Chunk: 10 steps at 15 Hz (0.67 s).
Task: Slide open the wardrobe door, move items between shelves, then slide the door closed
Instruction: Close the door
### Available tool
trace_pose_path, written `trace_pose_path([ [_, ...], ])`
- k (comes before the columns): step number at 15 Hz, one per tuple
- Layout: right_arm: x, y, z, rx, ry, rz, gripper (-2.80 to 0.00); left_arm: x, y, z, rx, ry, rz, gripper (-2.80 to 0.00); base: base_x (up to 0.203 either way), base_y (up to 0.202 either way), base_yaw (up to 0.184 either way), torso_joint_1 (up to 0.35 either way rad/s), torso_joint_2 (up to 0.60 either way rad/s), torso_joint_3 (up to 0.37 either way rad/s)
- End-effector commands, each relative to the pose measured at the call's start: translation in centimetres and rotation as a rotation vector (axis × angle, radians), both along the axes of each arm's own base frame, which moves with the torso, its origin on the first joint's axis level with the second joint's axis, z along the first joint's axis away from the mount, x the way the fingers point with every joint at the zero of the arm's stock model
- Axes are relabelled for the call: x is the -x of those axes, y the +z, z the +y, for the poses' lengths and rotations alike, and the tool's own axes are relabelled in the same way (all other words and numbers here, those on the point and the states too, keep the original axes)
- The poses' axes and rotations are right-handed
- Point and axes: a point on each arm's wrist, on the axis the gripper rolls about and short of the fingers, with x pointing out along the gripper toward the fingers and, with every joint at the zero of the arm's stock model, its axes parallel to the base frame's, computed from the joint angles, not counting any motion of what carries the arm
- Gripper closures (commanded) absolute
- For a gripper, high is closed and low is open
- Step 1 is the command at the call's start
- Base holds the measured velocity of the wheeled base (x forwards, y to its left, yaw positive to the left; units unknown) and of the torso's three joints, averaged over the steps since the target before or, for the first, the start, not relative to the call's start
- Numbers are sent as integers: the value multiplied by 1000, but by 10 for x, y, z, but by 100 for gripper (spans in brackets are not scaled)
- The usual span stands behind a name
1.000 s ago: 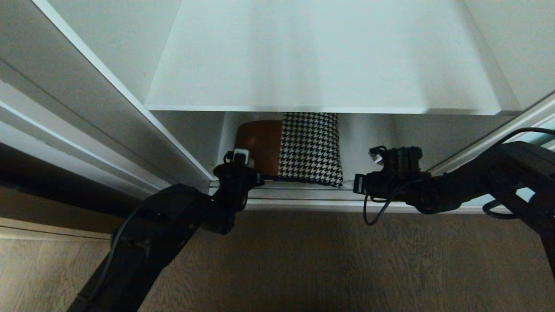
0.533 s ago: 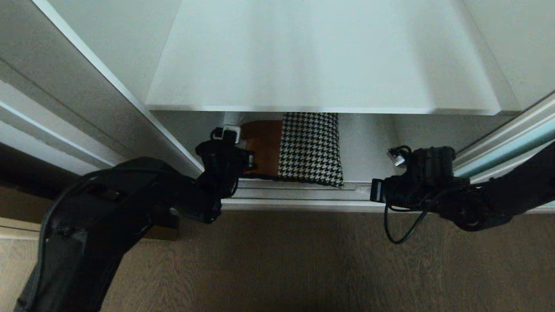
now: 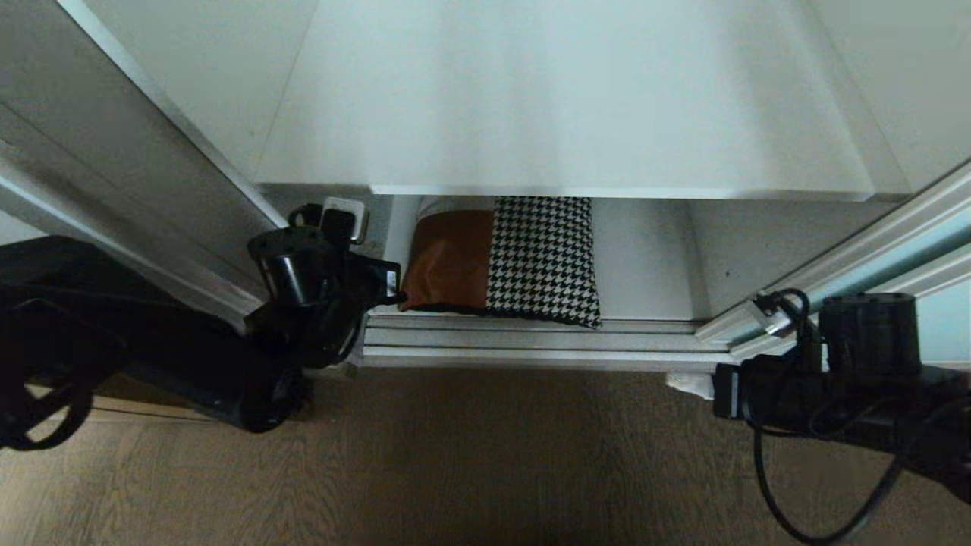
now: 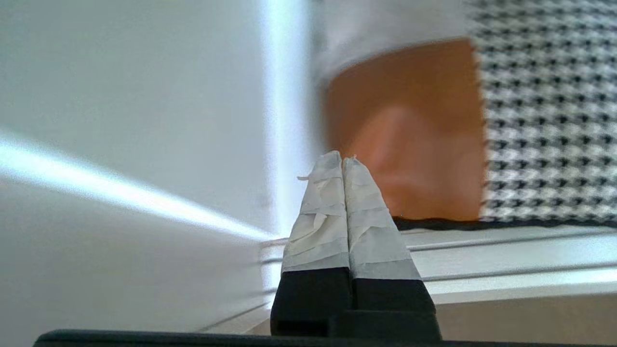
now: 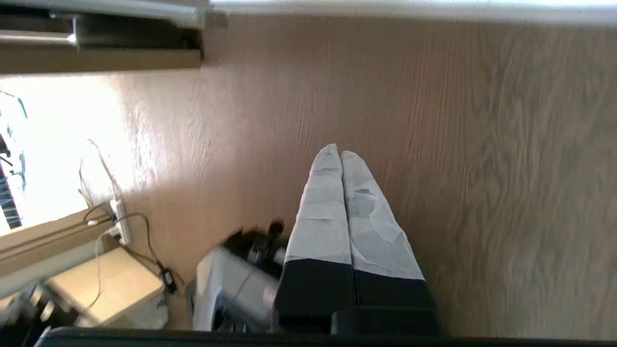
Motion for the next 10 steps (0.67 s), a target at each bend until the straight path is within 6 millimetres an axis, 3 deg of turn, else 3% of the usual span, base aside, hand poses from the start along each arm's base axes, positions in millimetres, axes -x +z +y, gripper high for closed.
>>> trace_pose_path([
  [1,36,16,-9,-16,-4,-60,0,30,34,12,28,39,-73,0,0,0,0,0,0,0],
  [4,80,17,-24,-8,-64,-90,0,66,54,27,47,121,-106,0,0,0,0,0,0,0],
  [7,121,14,-41,-13,-138,-138,0,108,46,43,40,220,-65,0,0,0,0,0,0,0],
  [10,162,18,-51,-34,-184,-245,0,156,52,69,79,326,-111,0,0,0,0,0,0,0],
])
